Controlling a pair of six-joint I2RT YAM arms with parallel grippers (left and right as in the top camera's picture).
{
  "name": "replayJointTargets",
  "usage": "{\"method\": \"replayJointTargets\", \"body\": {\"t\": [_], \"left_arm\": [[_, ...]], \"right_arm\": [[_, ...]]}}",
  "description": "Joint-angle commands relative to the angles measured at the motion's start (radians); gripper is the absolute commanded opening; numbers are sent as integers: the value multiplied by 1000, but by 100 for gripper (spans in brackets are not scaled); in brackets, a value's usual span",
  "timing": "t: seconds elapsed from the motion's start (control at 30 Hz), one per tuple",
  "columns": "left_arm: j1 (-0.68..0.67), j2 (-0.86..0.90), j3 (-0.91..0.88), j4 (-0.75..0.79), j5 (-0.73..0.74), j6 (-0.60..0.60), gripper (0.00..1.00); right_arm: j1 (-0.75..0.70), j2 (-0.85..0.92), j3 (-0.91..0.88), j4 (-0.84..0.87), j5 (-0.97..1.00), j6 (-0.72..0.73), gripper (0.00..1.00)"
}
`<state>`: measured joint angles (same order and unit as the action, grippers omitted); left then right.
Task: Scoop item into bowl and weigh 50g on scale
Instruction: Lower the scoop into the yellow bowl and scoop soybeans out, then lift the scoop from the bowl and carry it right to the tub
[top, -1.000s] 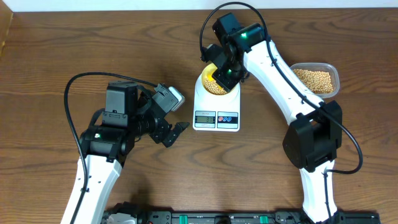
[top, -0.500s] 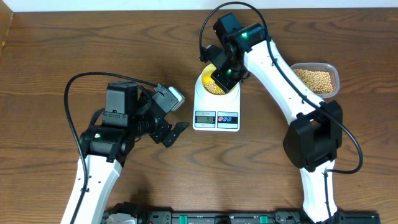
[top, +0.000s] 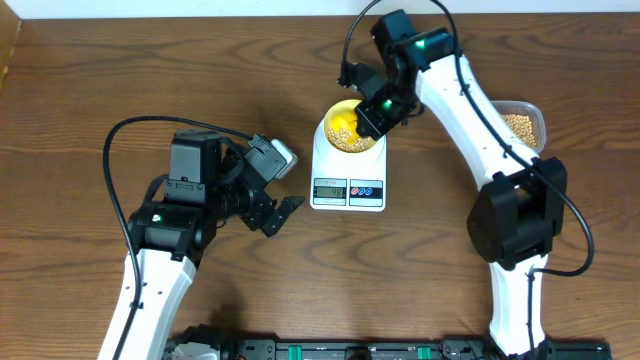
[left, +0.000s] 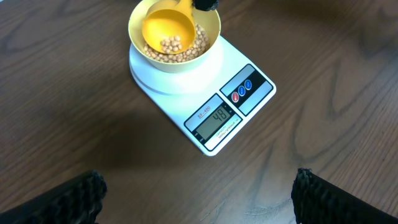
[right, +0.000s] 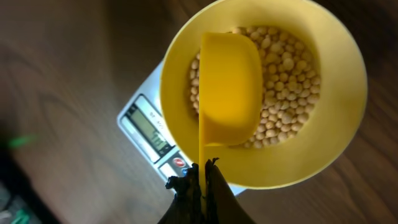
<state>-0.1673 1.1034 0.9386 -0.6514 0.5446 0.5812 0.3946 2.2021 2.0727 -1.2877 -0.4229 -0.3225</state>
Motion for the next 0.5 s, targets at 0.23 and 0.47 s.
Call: {"method": "replayJointTargets", "body": {"t": [0.23,0.47], "left_arm": [[5,0,-2,-3,9,13,98],[5,0,-2,-3,9,13,97]], "right_arm": [[-101,8,0,-39,-279,8,1],[-166,8,0,-51,-411,7,1]]}}
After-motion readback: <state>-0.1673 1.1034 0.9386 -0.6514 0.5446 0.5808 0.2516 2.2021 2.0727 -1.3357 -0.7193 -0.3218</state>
